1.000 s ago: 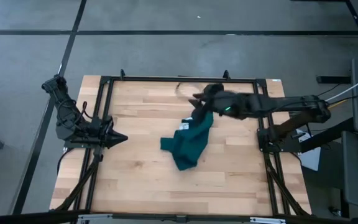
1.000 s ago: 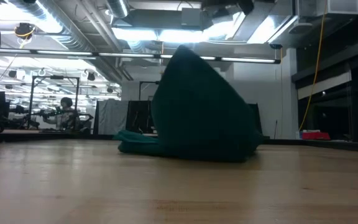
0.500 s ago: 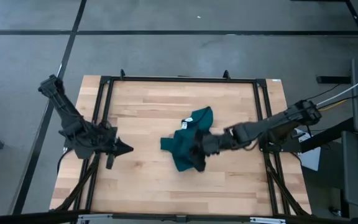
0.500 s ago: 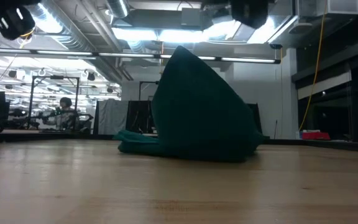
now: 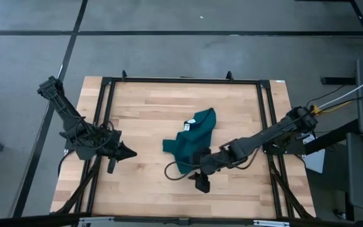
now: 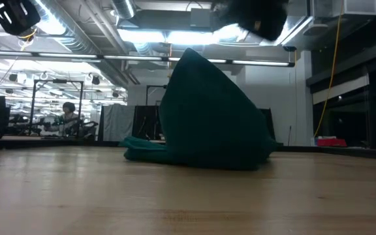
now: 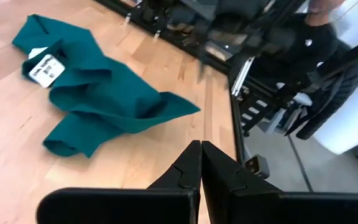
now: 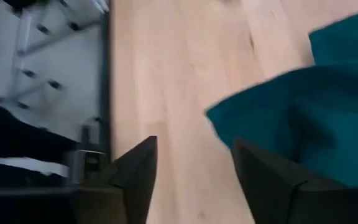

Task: Fold microfiber towels
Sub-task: Fold the green towel

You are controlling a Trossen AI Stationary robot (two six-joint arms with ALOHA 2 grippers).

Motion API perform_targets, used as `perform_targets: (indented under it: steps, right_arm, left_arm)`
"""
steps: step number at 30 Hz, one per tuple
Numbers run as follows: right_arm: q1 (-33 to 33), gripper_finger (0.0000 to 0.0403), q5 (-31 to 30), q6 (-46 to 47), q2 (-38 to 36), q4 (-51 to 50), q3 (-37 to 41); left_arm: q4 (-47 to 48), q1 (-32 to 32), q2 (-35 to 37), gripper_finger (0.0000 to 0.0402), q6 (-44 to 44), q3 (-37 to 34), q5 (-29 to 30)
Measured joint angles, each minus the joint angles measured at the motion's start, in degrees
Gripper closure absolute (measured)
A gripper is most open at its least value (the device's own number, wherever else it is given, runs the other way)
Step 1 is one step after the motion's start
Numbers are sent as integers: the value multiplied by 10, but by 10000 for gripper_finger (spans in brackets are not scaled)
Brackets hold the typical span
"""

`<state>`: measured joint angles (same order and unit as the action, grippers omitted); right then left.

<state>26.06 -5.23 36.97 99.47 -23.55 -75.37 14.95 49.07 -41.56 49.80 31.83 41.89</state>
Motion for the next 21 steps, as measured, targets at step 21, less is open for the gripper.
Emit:
perform_targets:
  steps: [21]
  right_arm:
    - [-19,194,9,-2,77,57,0]
  left_arm:
    - [-44,1,5,398,-26,0,-16]
